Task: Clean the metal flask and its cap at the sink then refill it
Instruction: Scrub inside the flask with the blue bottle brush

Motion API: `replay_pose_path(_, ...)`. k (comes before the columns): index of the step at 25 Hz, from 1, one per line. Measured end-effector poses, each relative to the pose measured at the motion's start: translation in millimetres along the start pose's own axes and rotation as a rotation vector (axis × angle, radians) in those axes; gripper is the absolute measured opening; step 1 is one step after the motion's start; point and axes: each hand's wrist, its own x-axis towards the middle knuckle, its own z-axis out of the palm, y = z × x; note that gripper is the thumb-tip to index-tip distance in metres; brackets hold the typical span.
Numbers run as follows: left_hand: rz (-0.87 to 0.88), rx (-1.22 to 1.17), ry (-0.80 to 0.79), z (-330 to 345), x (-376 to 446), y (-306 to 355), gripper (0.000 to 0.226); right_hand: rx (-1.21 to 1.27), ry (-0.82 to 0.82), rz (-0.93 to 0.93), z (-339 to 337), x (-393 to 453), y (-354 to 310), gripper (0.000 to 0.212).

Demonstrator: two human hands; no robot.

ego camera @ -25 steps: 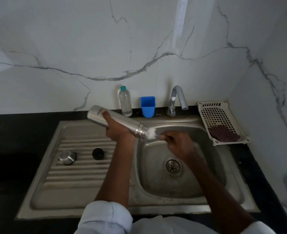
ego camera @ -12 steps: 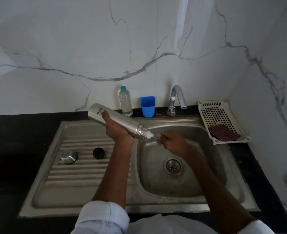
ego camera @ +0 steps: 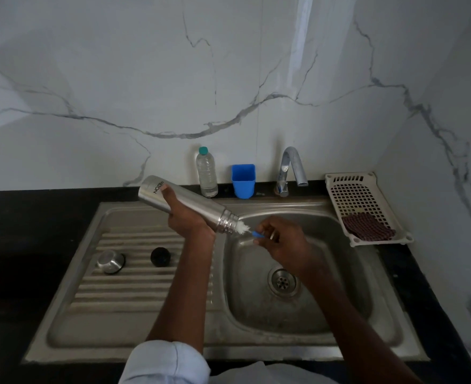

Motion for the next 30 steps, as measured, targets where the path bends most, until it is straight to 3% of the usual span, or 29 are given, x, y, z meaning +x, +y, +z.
replay_pose_path(3, -0.013, 0.049, 0.024, -3.0, -3.9, -7.5, 0.063, -0.168, 0.167, -0.053, 32.0, -2.8, -18.0, 0.004)
replay_pose_path(7, -0.038, 0.058, -0.028, -4.4, -5.1, -11.6, 0.059, 0.005, -0.017, 0.202, 38.2, 19.3, -25.1, 0.023)
replay_pose_path(10, -0.031, 0.06, -0.023, -5.9, -1.3, -6.4, 0.052, 0.138, -0.021, 0.112, 29.6, 10.6, -24.4, 0.005)
replay_pose_path(13, -0.044, 0.063, -0.026, -6.9, -0.1, -7.1, 0.054, -0.041, 0.102, -0.021, 38.2, -0.2, -24.7, 0.02)
replay_pose_path(15, -0.054, 0.05, -0.035, -7.1, -0.9, -8.8, 0.055, -0.062, 0.107, 0.063, 38.5, 5.6, -28.9, 0.006)
replay_pose_path(18, -0.047, 0.042, -0.056, -7.8, 2.4, -6.7, 0.056, -0.005, -0.048, 0.147, 32.8, 12.0, -27.6, 0.018)
replay_pose_path(20, -0.046, 0.044, -0.059, -8.2, 3.9, -3.1, 0.055, -0.039, -0.016, 0.103, 31.9, 7.9, -32.8, 0.008)
replay_pose_path(22, -0.055, 0.041, -0.043, -8.5, 5.8, -1.0, 0.054, -0.139, 0.058, 0.072, 34.6, 3.7, -35.4, 0.019)
replay_pose_path(24, -0.061, 0.027, -0.046, -7.9, 5.2, -0.8, 0.055, -0.253, 0.152, 0.045, 36.4, 5.5, -38.0, 0.01)
replay_pose_path(27, -0.064, 0.025, -0.066, -8.8, 8.6, -2.2, 0.06, -0.213, 0.043, 0.086, 37.8, 8.2, -41.2, 0.02)
replay_pose_path(30, -0.06, 0.016, -0.084, -8.7, 10.1, 0.2, 0.068, -0.205, 0.083, 0.077, 36.1, 6.4, -44.1, 0.012)
